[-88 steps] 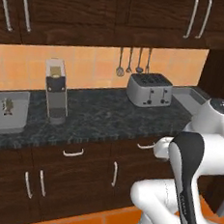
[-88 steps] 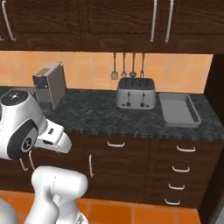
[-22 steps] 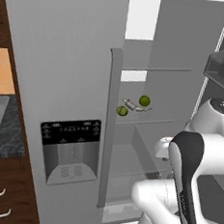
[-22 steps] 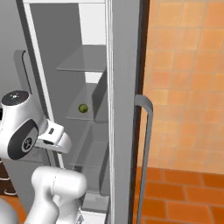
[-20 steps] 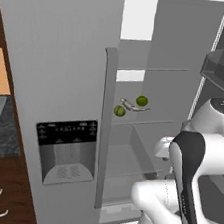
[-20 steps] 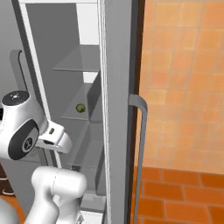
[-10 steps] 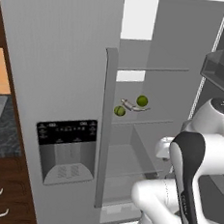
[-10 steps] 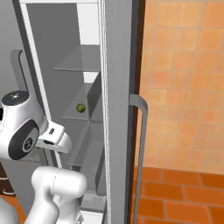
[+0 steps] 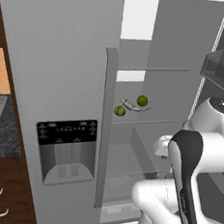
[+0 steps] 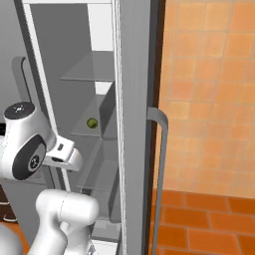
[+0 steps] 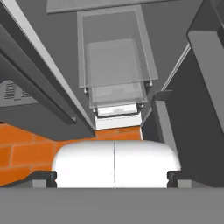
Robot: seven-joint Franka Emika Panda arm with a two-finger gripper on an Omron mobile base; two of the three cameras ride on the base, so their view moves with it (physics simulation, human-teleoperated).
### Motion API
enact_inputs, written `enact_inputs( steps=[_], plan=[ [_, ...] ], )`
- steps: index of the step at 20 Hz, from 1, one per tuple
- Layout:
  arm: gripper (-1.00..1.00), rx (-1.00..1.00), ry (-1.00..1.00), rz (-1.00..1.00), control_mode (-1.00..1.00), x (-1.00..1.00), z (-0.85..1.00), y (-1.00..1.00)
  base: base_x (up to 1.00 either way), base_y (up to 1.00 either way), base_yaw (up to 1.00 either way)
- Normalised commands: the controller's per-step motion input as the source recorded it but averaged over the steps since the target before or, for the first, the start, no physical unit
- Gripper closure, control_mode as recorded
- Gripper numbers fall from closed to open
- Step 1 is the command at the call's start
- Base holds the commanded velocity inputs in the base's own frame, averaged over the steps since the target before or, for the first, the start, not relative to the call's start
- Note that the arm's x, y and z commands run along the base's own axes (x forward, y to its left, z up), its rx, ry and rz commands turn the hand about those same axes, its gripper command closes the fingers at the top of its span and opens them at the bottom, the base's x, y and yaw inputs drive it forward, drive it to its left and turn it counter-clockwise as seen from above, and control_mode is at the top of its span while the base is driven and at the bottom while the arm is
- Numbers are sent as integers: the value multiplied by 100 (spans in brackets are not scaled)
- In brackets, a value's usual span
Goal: Place one lime and one fish in each tupperware on the nearby counter, to pack two identical lunches.
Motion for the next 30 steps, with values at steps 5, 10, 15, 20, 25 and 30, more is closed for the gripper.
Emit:
enact_inputs(
  steps=[5,10,15,20,25,30],
  plan=[
    [-100,-2,-10,25,-100,84,1,6,0,0,0],
    [-100,0,-15,27,-100,93,0,16,0,0,0],
    [-100,0,-5,1,-100,77,0,2,0,0,0],
    [-100,23,3,-30,-100,99,-23,0,0,0,0],
    [-100,28,-6,-16,-100,75,-15,1,0,0,0],
    [-100,18,-6,-6,-100,60,0,16,0,0,0]
  ],
)
